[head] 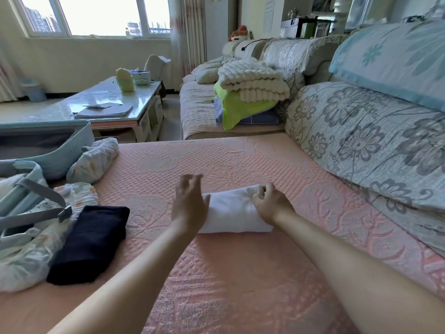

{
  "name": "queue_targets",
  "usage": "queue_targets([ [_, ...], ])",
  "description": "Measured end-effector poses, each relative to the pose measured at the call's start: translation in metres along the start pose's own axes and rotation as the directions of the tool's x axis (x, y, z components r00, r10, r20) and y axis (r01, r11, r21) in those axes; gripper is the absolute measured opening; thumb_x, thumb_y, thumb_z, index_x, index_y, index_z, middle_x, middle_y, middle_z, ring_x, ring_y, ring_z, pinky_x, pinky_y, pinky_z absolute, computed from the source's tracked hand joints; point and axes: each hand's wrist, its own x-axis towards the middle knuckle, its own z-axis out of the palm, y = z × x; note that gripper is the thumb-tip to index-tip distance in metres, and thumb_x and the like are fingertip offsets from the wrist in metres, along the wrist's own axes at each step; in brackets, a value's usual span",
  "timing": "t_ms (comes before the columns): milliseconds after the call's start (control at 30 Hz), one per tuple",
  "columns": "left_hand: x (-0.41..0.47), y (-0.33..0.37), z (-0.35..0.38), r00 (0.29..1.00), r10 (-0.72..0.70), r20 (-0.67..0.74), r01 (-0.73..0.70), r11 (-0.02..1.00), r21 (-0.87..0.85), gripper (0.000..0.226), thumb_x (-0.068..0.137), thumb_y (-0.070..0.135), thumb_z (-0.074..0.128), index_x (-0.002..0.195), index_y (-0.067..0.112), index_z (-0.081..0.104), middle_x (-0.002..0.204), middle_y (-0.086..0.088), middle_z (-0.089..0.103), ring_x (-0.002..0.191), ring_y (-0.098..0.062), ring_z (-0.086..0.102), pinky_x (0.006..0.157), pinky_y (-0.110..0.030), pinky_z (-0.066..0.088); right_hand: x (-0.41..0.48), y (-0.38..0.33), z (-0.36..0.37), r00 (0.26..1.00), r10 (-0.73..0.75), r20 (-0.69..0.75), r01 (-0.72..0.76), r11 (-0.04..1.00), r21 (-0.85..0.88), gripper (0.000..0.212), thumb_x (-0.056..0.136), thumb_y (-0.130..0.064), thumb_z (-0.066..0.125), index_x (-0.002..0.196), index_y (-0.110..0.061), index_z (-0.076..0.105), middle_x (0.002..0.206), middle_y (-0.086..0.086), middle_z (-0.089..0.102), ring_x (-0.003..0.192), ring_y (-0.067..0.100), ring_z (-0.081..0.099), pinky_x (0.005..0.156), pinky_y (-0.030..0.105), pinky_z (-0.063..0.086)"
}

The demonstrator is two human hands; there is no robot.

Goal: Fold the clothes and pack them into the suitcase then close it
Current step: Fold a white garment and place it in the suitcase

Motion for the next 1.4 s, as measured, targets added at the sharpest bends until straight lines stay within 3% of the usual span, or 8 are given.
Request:
queue_targets([
  [133,0.002,0.008,0.023,0.881,0.447,0.159,-0.464,0.881,0.096,0.032,0.094,0.021,0.051,0.122,0.024,0.068,0.138,-0.002,0.057,0.131,-0.026,0.048,0.103,-0.041,0.038,0.007,-0.009,0.012,0.962,-0.255,-0.097,0.164,0.824,-0.542,0.041,0.095,-0.032,0.035,0.129,-0.011,0.043,0.131,0.015,0.043,0.118,0.035,0.046,0.099,0.044,0.038],
  [267,0.003,0.008,0.037,0.865,0.373,0.336,-0.442,0.883,0.158,0.059,0.1,0.044,0.012,0.138,0.027,0.053,0.146,0.006,0.051,0.139,-0.017,0.039,0.109,-0.034,0.024,0.01,-0.017,0.015,0.86,-0.488,0.151,0.504,0.763,-0.406,0.05,0.095,-0.034,0.031,0.136,-0.018,0.055,0.14,0.006,0.052,0.13,0.026,0.046,0.109,0.038,0.029],
  [533,0.023,-0.023,0.049,0.802,0.261,0.537,-0.333,0.942,0.04,0.05,0.107,0.039,0.022,0.154,0.026,0.03,0.161,0.007,0.027,0.15,-0.012,0.013,0.123,-0.031,0.006,0.01,-0.007,0.025,0.901,-0.226,0.37,0.387,0.804,-0.451,0.057,0.104,-0.045,0.026,0.159,-0.032,0.016,0.164,0.002,0.021,0.152,0.021,0.013,0.123,0.042,0.017],
  [733,0.007,-0.023,0.018,0.91,0.156,0.384,-0.315,0.863,0.395,0.047,0.106,0.034,0.028,0.149,0.016,0.038,0.161,-0.004,0.025,0.15,-0.023,0.015,0.122,-0.043,0.01,0.006,-0.01,0.017,0.898,-0.204,0.39,0.388,0.783,-0.485,0.058,0.102,-0.053,0.025,0.157,-0.041,0.016,0.161,0.003,0.028,0.149,0.026,0.019,0.12,0.046,0.019],
  [900,-0.031,-0.011,-0.007,0.981,0.173,0.085,-0.181,0.979,0.096,0.03,0.089,0.011,0.055,0.117,0.02,0.06,0.124,0.0,0.054,0.119,-0.024,0.047,0.098,-0.038,0.038,-0.011,-0.019,0.004,0.905,-0.131,0.405,0.357,0.753,-0.553,0.07,0.097,-0.068,0.023,0.158,-0.033,0.021,0.164,0.002,0.024,0.149,0.027,0.025,0.119,0.042,0.024],
  [1033,-0.041,-0.007,-0.019,0.96,-0.148,0.236,0.15,0.989,0.01,0.031,0.094,0.022,0.051,0.124,0.013,0.051,0.127,-0.008,0.047,0.119,-0.029,0.048,0.094,-0.036,0.04,-0.041,-0.028,0.004,0.921,-0.094,0.379,0.284,0.827,-0.486,0.068,0.097,-0.063,0.034,0.142,-0.013,0.048,0.14,0.019,0.054,0.125,0.034,0.053,0.098,0.037,0.041],
  [1167,-0.036,-0.004,-0.01,0.823,-0.39,0.413,0.458,0.886,-0.076,0.055,0.091,0.041,0.062,0.133,0.007,0.051,0.131,-0.016,0.056,0.115,-0.032,0.056,0.095,-0.036,0.048,-0.069,-0.033,0.005,0.882,-0.195,0.429,0.415,0.753,-0.511,0.058,0.099,-0.059,0.035,0.117,-0.011,0.062,0.119,0.016,0.064,0.109,0.031,0.06,0.081,0.036,0.044],
  [1400,-0.023,0.005,-0.003,0.732,-0.344,0.589,0.669,0.529,-0.523,0.041,0.075,0.018,0.083,0.109,0.001,0.068,0.097,-0.016,0.073,0.083,-0.028,0.071,0.07,-0.036,0.06,-0.074,-0.022,0.001,0.869,-0.326,0.373,0.489,0.685,-0.54,0.056,0.096,-0.066,0.032,0.108,-0.02,0.061,0.117,0.008,0.066,0.106,0.028,0.062,0.078,0.037,0.042],
])
